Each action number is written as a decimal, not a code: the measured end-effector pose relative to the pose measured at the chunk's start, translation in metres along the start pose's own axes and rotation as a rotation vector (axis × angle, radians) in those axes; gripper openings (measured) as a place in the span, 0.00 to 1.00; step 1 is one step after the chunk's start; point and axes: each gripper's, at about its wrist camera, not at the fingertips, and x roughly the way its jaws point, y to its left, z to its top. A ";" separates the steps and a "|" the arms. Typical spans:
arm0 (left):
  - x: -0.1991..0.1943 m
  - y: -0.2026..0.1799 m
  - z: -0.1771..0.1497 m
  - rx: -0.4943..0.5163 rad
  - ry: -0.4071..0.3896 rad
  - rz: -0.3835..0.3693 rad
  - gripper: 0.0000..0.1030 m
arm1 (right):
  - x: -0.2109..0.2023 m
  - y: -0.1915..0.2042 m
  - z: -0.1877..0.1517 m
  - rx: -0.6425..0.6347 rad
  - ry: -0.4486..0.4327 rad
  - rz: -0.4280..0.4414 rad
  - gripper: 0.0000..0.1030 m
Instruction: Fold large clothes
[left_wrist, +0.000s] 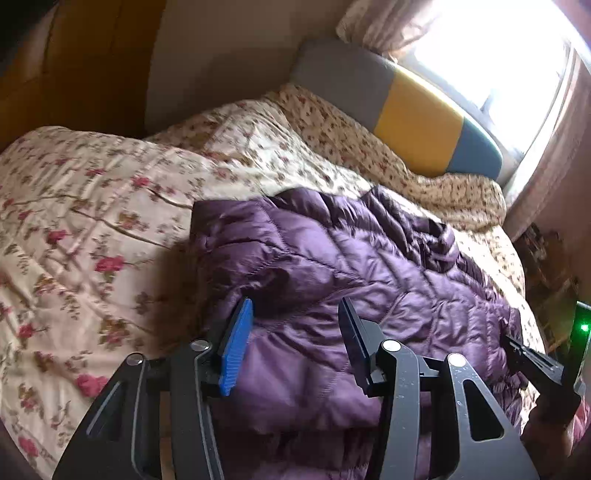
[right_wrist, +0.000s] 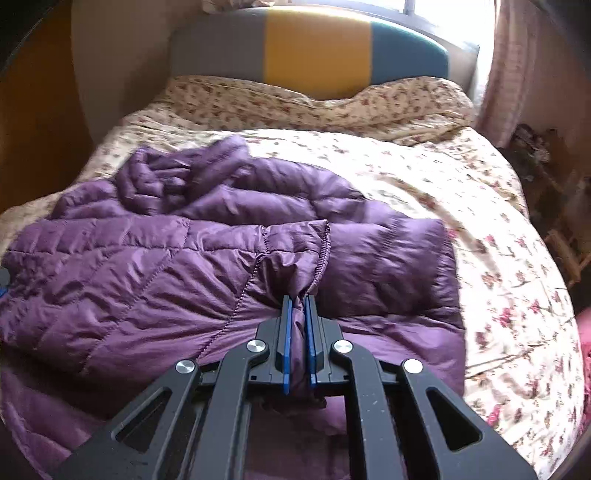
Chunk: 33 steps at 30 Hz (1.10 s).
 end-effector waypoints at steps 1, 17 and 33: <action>0.005 -0.003 -0.001 0.017 0.013 0.008 0.47 | 0.003 -0.002 -0.001 -0.001 0.004 -0.009 0.06; 0.027 -0.018 -0.017 0.089 0.056 0.093 0.64 | 0.028 0.003 -0.010 -0.027 0.041 -0.094 0.13; 0.011 -0.038 0.011 0.117 -0.046 0.090 0.68 | -0.007 0.055 0.019 -0.077 -0.108 0.004 0.45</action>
